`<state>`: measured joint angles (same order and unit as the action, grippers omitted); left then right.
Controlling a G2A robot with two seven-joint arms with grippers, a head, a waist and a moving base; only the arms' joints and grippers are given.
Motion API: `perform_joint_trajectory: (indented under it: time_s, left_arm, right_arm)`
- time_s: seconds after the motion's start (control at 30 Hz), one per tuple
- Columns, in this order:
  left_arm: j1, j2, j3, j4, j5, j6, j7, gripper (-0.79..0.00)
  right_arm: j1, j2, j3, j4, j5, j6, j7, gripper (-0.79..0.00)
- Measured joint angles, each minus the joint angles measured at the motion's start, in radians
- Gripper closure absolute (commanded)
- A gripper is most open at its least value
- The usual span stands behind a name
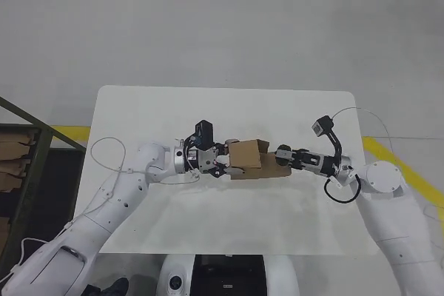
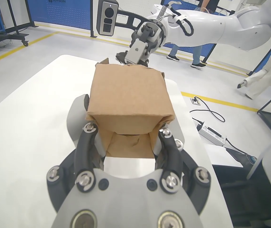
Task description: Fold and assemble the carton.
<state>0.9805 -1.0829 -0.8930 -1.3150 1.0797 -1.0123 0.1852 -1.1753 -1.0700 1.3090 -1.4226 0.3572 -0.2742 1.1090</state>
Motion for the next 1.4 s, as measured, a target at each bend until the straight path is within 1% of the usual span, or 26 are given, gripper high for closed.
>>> perform_joint_trajectory:
  time_s: [0.23,0.37,0.5,0.77,1.03,1.17,1.4]
  left_arm:
    - [0.016,0.005,0.001,-0.034,0.007,0.000,0.008,-0.489]
    - [0.020,0.007,0.001,-0.049,0.011,0.000,0.010,-0.486]
    - [0.022,0.009,0.003,-0.055,0.012,0.000,0.011,-0.468]
    - [0.021,0.011,0.006,-0.054,0.006,0.000,0.007,-0.462]
    - [0.016,0.010,0.011,-0.054,0.004,0.000,0.007,-0.468]
    - [0.016,0.011,0.008,-0.055,0.008,0.000,0.010,-0.477]
    - [0.022,0.014,0.000,-0.055,0.012,0.000,0.013,-0.480]
  right_arm:
    - [0.045,0.000,-0.002,0.024,-0.020,0.046,-0.045,0.000]
    - [0.087,-0.007,-0.039,0.053,-0.040,0.066,-0.063,0.000]
    - [0.116,-0.014,-0.086,0.056,-0.069,0.062,-0.051,0.000]
    - [0.101,-0.014,-0.117,0.016,-0.058,0.024,0.009,0.000]
    - [0.091,-0.014,-0.136,-0.021,-0.061,0.020,0.013,0.000]
    - [0.081,-0.008,-0.107,-0.014,-0.067,0.016,-0.011,0.000]
    - [0.013,0.021,0.038,0.007,-0.019,-0.008,-0.029,0.000]
